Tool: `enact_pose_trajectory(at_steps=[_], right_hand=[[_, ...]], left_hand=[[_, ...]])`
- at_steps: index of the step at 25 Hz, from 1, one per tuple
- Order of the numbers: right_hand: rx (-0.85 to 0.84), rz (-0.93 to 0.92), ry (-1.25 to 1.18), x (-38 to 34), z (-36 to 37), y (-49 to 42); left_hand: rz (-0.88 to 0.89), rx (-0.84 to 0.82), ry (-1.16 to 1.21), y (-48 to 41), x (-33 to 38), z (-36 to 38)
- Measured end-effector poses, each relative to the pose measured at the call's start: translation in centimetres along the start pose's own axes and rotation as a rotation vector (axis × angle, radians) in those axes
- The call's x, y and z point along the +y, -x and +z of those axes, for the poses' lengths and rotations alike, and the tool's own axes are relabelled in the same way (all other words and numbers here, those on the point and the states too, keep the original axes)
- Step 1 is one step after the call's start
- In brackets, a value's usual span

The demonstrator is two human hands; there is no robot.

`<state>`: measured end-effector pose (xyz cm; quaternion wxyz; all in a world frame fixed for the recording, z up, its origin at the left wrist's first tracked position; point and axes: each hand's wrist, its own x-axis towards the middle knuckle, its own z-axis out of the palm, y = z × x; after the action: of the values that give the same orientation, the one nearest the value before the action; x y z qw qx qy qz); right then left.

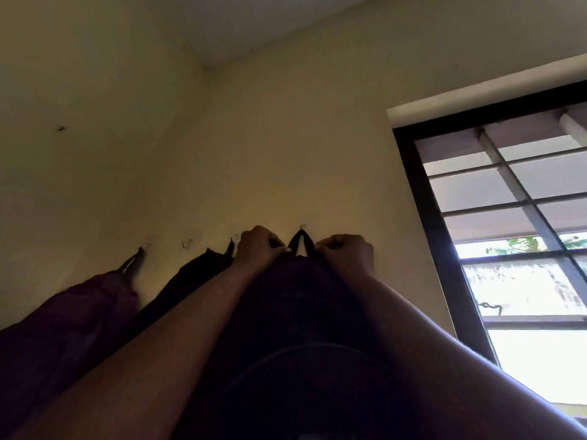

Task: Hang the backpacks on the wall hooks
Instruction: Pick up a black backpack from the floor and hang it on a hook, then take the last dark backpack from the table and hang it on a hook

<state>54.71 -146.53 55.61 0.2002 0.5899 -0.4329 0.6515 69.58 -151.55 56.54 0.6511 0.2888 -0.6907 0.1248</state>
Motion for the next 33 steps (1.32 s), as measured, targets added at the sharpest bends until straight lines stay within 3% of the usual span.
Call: enact_pose_trajectory(at_steps=[5,11,19,28,33], right_hand=[[-0.161,0.097,-0.175,-0.8,-2.6,3.3],[-0.166,0.171,-0.334,-1.6,-6.4,8.6],[-0.182,0.374,-0.409,-3.8,-13.5,17.0],[-0.135,0.652,-0.473,-9.4,-23.0,34.6],[-0.001,0.819,-0.327,-12.1,-31.4,43.3]], left_hand=[[-0.18,-0.029,0.117,3.8,2.6,-3.0],[-0.349,-0.096,0.26,9.5,7.2,-5.2],[-0.343,-0.197,0.429,17.7,12.6,-8.5],[-0.653,-0.356,0.807,35.0,18.7,-13.8],[-0.856,-0.547,0.957,44.4,24.2,-13.7]])
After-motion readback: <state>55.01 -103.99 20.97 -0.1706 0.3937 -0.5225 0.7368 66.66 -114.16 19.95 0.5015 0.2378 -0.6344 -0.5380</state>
